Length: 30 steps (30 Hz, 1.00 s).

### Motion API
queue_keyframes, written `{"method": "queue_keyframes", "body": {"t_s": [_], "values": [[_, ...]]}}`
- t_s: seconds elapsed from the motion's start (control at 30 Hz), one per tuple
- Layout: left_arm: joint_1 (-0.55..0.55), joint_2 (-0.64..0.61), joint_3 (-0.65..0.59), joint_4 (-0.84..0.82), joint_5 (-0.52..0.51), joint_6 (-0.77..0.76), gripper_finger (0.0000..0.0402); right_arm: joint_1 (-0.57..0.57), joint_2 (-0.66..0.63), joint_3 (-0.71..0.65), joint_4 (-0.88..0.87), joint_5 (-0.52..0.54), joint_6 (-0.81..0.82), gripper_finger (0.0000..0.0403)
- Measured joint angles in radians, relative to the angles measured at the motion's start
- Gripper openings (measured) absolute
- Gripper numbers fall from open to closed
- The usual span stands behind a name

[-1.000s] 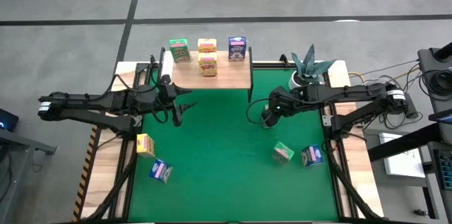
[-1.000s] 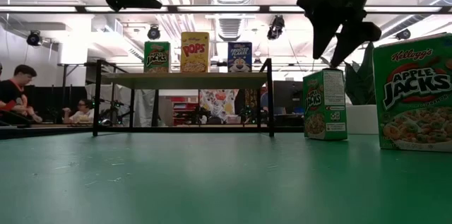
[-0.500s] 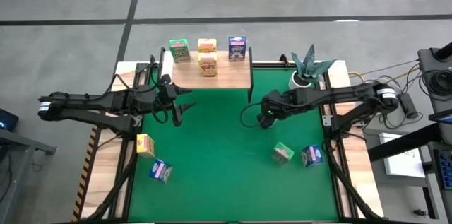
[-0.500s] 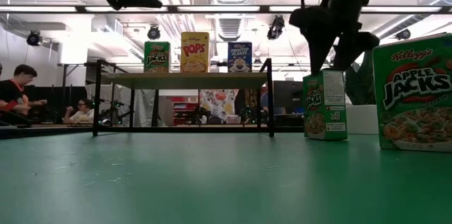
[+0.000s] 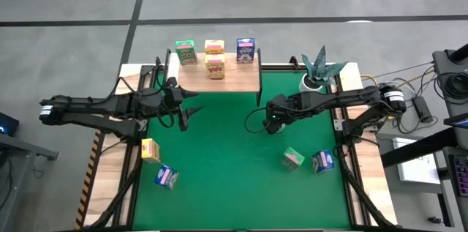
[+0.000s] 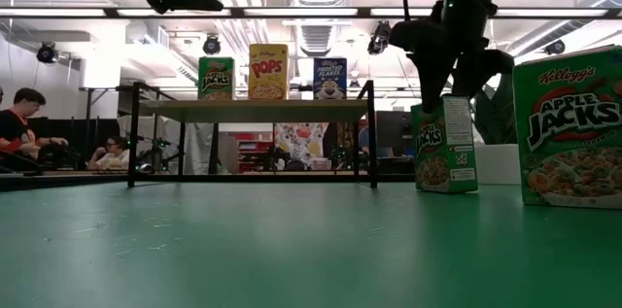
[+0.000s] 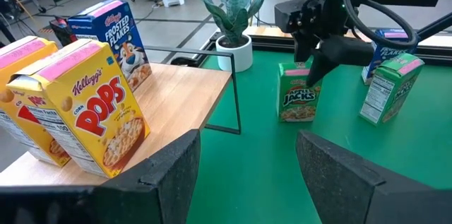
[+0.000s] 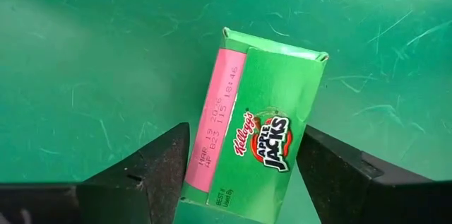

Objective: Stack cereal on shelf
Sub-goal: Put the top green cereal box on the shelf aligned with the other green cereal box

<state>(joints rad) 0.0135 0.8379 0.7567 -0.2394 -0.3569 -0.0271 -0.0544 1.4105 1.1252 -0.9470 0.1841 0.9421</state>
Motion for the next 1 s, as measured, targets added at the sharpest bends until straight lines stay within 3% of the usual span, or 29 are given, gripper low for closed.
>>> {"method": "queue_keyframes", "body": {"t_s": [0.47, 1.0], "values": [[0.000, 0.000, 0.000, 0.000, 0.000, 0.000, 0.0217, 0.000, 0.000, 0.000, 0.001, 0.001, -0.014, 0.0193], [-0.003, -0.023, 0.000, 0.009, 0.007, 0.000, 0.0217, 0.000, -0.003, 0.019, -0.003, 0.001, -0.069, 0.0180]]}}
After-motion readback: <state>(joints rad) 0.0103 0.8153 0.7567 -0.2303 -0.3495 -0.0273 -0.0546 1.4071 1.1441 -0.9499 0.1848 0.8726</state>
